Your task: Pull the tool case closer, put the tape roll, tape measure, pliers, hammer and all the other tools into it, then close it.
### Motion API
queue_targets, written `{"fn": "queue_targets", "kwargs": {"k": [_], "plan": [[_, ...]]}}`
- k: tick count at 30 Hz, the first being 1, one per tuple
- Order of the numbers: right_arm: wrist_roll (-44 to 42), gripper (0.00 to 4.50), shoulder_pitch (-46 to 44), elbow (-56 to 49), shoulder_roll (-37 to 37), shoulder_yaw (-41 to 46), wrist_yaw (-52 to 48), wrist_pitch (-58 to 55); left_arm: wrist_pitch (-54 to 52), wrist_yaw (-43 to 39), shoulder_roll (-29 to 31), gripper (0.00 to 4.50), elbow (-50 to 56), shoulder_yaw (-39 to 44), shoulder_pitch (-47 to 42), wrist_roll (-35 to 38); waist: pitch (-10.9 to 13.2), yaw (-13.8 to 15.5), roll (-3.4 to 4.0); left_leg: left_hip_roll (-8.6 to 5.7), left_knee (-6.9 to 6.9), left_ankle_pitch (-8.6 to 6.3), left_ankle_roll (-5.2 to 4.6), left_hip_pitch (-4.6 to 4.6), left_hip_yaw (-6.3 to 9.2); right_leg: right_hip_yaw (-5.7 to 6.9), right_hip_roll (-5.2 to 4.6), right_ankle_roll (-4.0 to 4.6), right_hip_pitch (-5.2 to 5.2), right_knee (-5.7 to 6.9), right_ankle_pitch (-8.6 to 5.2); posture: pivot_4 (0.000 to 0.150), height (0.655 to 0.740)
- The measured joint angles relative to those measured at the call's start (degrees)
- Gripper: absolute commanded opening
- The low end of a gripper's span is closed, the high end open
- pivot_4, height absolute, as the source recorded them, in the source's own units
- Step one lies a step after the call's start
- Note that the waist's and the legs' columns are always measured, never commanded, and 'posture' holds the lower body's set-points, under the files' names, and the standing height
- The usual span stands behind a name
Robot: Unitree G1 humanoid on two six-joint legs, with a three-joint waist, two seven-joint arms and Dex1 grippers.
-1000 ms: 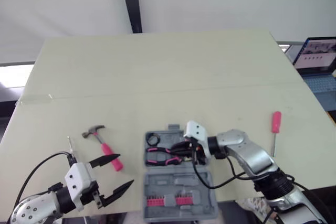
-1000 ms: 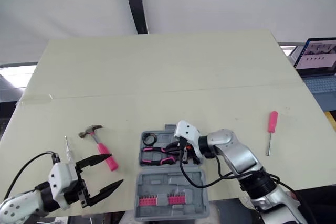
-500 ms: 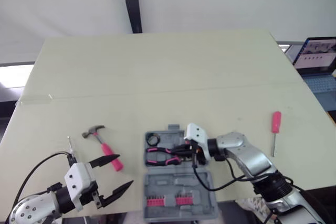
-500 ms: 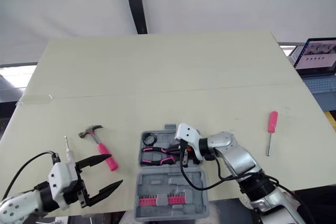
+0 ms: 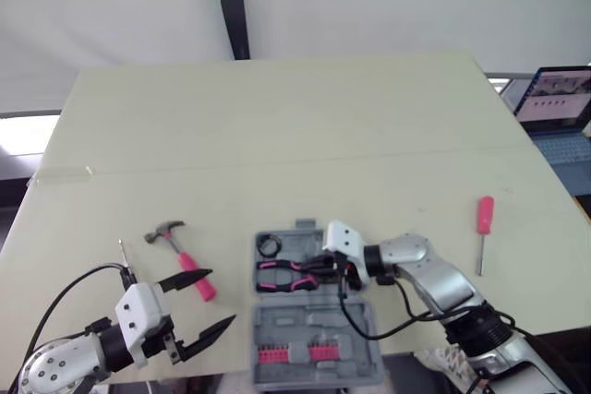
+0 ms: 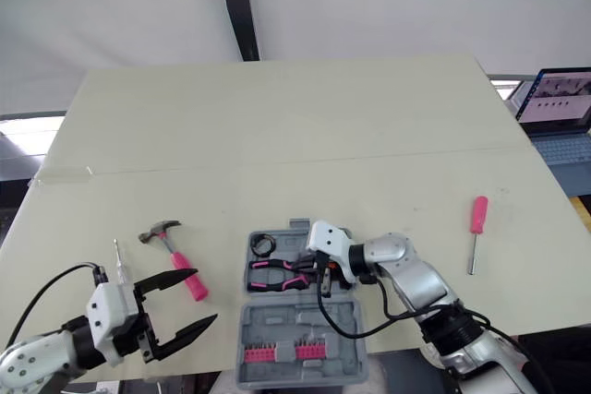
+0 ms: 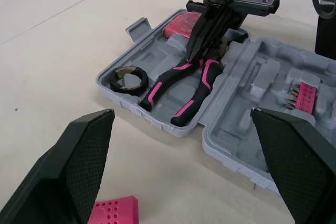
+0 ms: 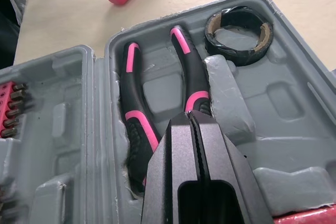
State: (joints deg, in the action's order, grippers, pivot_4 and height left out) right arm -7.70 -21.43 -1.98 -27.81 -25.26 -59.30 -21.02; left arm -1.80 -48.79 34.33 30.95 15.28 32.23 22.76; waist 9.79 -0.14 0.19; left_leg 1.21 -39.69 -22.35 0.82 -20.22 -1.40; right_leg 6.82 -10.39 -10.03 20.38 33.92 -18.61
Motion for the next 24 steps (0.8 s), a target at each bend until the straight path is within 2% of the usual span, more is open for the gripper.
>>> {"fn": "queue_targets", "kwargs": {"k": [17,24], "plan": [[1.5,0.02,-1.5,0.7,0.0,-2.0,-0.2,-1.8,0.0,0.6,-0.1,4.50,0.2,-1.1,0.1,-0.6,-1.1,0.0,-0.03,0.01,0.06,0.00,0.00,0.07,0.00,0.01,0.01,0.01,-0.06,-0.03,-0.01,0.150,0.7400],[-2.3,0.02,0.6,-2.4,1.2,3.4,2.5,-8.4,-2.4,2.3,-0.3,4.50,1.4,-1.9,0.2,-0.3,-1.0,0.2,0.10,0.00,0.01,0.00,0.00,-0.03,0.00,0.00,-0.01,0.01,-0.02,-0.04,-0.01,0.150,0.7400]]}}
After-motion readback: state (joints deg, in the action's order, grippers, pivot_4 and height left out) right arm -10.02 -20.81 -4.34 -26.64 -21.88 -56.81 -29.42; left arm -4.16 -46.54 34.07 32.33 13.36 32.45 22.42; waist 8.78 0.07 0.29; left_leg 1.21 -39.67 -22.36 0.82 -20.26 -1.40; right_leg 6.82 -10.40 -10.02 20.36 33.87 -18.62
